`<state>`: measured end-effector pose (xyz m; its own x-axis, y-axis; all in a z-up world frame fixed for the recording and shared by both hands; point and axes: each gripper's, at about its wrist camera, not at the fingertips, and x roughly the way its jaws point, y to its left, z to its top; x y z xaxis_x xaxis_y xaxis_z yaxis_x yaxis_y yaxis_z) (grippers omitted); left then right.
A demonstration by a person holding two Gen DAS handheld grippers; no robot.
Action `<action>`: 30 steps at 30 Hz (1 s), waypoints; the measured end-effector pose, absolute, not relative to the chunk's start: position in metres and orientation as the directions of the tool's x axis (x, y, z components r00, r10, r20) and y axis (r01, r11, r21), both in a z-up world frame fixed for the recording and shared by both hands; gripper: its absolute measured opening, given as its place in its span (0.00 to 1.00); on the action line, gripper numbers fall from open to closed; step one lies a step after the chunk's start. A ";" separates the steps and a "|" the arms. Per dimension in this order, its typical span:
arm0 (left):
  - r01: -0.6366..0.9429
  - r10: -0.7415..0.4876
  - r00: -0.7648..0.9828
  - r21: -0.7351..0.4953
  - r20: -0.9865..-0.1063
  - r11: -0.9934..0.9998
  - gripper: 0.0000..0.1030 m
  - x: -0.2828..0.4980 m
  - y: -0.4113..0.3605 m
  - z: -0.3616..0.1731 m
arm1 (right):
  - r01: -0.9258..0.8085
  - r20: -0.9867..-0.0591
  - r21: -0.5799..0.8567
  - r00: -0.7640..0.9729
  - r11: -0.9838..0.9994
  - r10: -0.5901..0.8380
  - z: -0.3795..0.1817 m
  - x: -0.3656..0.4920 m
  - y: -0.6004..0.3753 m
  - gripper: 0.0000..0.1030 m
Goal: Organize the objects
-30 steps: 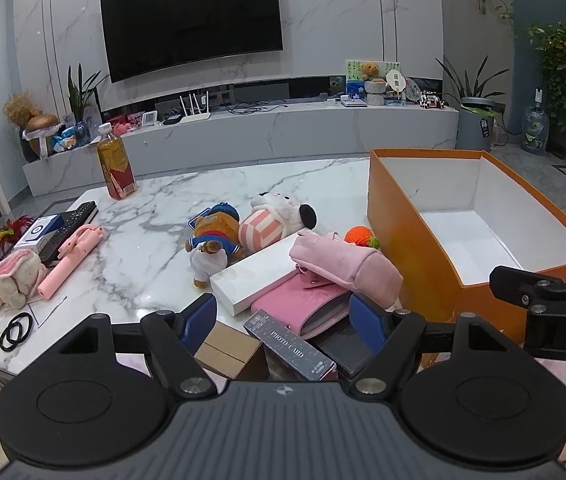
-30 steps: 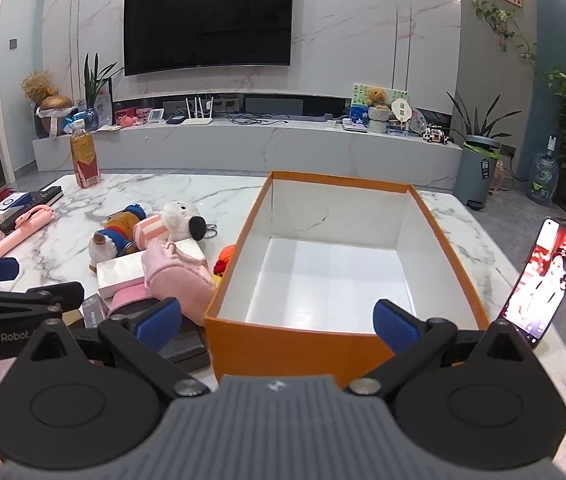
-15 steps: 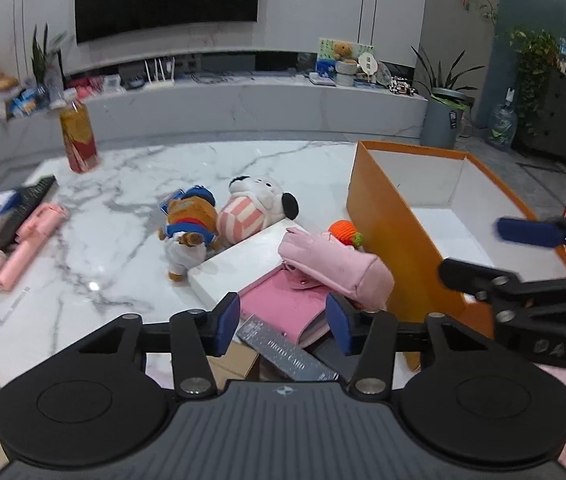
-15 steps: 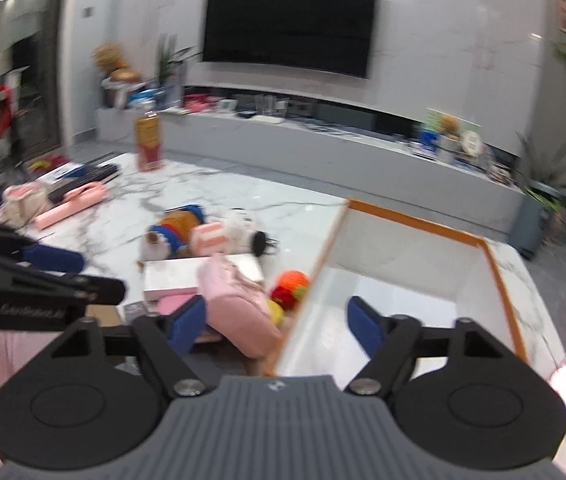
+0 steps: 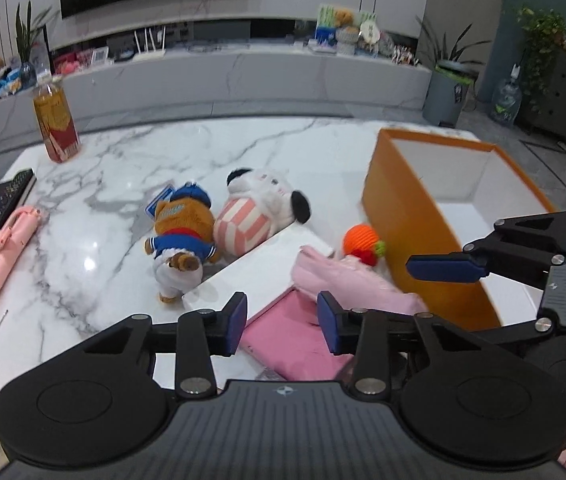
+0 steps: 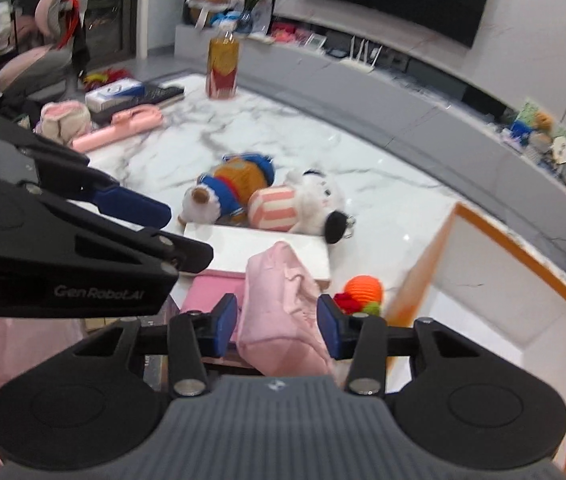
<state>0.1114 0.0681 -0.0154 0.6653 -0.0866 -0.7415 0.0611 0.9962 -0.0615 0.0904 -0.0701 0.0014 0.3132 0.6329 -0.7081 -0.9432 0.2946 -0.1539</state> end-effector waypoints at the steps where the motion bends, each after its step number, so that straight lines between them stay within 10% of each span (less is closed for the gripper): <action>1: 0.061 -0.088 0.657 -0.064 -0.749 0.996 0.44 0.114 0.071 -0.018 | -0.945 -0.719 -0.153 0.308 0.290 0.624 -0.002 0.093 -0.064 0.45; 17: 0.009 -0.195 0.446 -0.214 -0.874 0.977 0.48 0.155 0.094 -0.055 | -0.945 -0.789 0.008 0.195 0.327 0.582 -0.015 0.131 -0.052 0.24; 30: -0.228 -0.396 0.265 -0.456 -0.879 0.860 0.83 0.182 0.125 -0.095 | -0.933 -0.779 0.095 0.148 0.348 0.609 -0.014 0.146 -0.061 0.24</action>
